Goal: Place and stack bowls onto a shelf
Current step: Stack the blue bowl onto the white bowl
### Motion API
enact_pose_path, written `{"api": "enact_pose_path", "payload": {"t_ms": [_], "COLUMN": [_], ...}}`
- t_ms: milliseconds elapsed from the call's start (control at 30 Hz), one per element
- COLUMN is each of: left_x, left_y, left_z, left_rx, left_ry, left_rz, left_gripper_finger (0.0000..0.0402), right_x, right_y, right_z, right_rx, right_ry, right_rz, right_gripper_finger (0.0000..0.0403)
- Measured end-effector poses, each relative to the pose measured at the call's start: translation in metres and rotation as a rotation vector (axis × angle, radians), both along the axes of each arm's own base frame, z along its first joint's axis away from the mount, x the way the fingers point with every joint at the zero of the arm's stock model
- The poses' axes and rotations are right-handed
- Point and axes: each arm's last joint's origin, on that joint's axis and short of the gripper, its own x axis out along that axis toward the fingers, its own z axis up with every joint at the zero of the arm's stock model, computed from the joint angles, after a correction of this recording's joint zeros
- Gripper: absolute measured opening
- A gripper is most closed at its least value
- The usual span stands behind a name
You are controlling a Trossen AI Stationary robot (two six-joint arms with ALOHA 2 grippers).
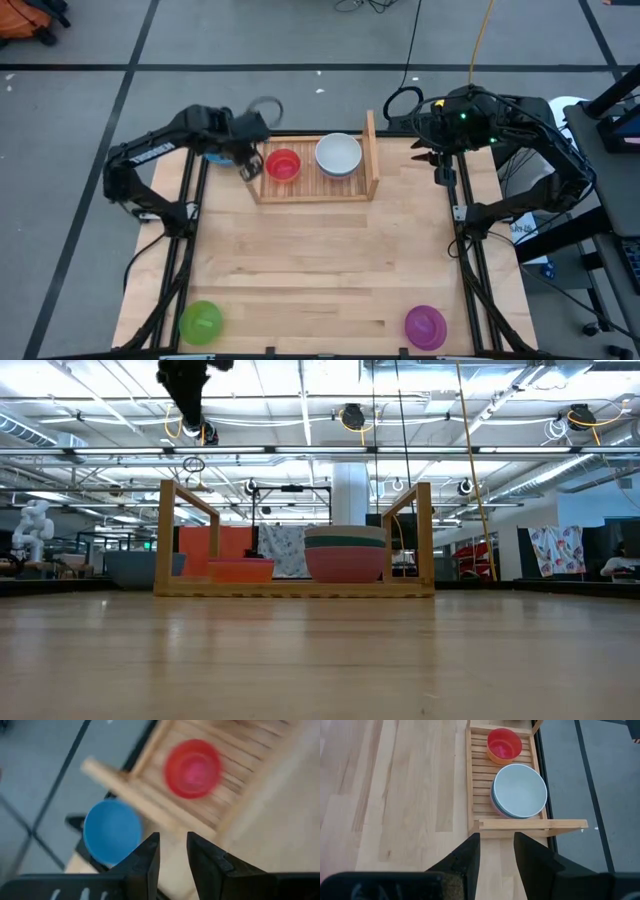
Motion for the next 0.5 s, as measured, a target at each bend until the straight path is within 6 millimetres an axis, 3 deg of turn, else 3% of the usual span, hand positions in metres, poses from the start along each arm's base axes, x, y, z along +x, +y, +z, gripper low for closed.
{"api": "enact_pose_path", "payload": {"t_ms": [233, 500], "left_x": [-0.031, -0.075], "left_y": [0.057, 0.103], "left_z": [0.000, -0.001], "left_rx": [-0.026, -0.104], "left_ry": [-0.106, -0.171], "left_rz": [0.475, 0.755], "left_gripper_finger": [0.0104, 0.0104], "right_x": [0.001, 0.003], "right_y": [0.000, -0.001], "right_z": [0.001, 0.003], "right_rx": [-0.004, -0.016], "right_ry": [-0.012, -0.046], "right_rz": [0.000, 0.000], "right_gripper_finger": [0.0112, 0.0112]}}
